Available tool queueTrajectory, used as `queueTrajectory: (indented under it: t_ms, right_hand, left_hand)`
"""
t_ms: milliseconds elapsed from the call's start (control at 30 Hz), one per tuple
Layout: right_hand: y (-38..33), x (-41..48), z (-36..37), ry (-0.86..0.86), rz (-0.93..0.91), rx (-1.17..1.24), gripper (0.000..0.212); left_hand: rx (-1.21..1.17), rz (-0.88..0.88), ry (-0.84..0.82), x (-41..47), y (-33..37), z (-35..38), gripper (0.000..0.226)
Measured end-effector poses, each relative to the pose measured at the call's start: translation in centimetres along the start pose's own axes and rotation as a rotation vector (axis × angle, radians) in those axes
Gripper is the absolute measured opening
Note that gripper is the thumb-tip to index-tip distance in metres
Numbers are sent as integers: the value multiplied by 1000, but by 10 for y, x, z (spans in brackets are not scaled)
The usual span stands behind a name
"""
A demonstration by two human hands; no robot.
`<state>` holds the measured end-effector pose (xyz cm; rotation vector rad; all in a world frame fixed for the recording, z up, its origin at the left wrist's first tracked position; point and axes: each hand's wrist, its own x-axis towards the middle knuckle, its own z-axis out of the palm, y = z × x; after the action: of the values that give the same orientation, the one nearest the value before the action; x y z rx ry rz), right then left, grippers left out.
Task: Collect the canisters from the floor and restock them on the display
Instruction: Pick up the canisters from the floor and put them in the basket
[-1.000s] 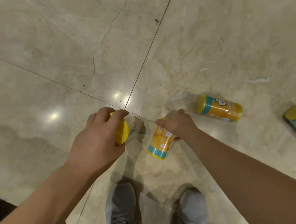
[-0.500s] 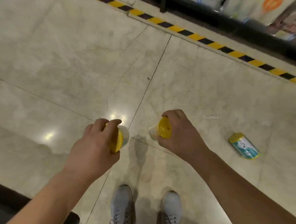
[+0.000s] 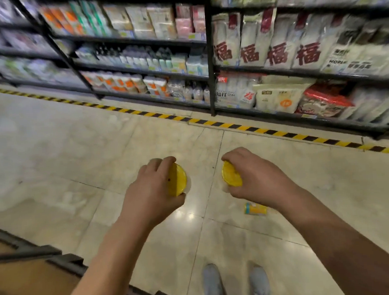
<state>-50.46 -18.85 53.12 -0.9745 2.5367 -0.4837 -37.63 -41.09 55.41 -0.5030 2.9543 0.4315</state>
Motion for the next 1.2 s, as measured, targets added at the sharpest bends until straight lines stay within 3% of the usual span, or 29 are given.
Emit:
queueTrajectory:
  t_ms: [167,433,767,1200]
  right_hand:
    - [-59,-27,-66,92,-59,-29,72]
    - [-70,-41,-68,112,-257,-22,67]
    - [-94,-73,-27,-130,-581,-164,65]
    - [-241,-238,96,-467,-1110,-228,65]
  left_hand:
    - [-28,12,100,-50,20,-76,90]
    - [-41,-186,166,-103,37,-69,91]
    - [-198,-581,237,-212,67,-6,96]
    - [-270,-1197,478,-485,89,64,95]
